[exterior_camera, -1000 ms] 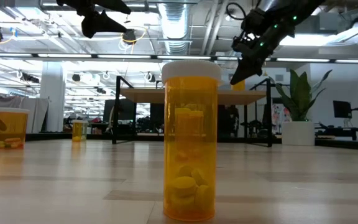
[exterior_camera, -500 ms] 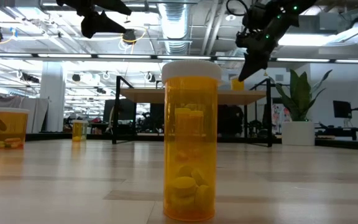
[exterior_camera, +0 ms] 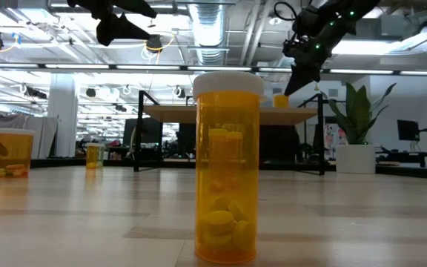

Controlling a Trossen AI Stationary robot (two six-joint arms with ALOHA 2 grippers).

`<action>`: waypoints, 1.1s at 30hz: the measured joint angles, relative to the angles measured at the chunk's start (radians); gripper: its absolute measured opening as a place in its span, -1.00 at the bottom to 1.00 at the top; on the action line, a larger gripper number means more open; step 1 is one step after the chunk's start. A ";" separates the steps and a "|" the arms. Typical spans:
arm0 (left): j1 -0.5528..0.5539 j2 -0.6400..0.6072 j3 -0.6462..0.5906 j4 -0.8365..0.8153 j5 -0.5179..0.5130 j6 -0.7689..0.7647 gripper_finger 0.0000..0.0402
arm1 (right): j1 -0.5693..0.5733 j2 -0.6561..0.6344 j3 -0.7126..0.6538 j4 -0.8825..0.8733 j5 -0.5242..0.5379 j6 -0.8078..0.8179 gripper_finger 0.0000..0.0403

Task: Pick and place medicine bottles onto shelf by color
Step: Put the right large orange pill bottle on the shelf, then put the middle orange pill bottle on the shelf aligned with the other large orange pill bottle

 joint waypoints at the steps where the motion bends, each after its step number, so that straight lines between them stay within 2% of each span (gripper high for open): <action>1: 0.000 0.000 0.000 0.000 0.000 0.000 0.44 | 0.000 0.006 0.000 0.005 0.000 0.005 -0.99; 11: -0.017 0.000 0.000 0.000 0.002 -0.019 0.44 | 0.033 0.039 -0.001 -0.018 -0.004 0.029 -0.99; 17: -0.057 0.038 0.000 0.001 0.114 0.055 0.44 | 0.146 -0.044 0.040 -0.177 -0.006 0.056 -0.99; 21: -0.082 0.140 0.000 0.042 0.148 0.155 0.44 | 0.268 -0.123 0.042 -0.245 -0.008 0.139 -0.99; 26: -0.084 0.311 0.000 0.217 0.236 0.258 0.43 | 0.413 -0.210 0.043 -0.338 -0.008 0.213 -0.97; 33: -0.059 0.509 0.000 0.422 0.285 0.322 0.44 | 0.565 -0.308 0.043 -0.387 0.051 0.328 -0.98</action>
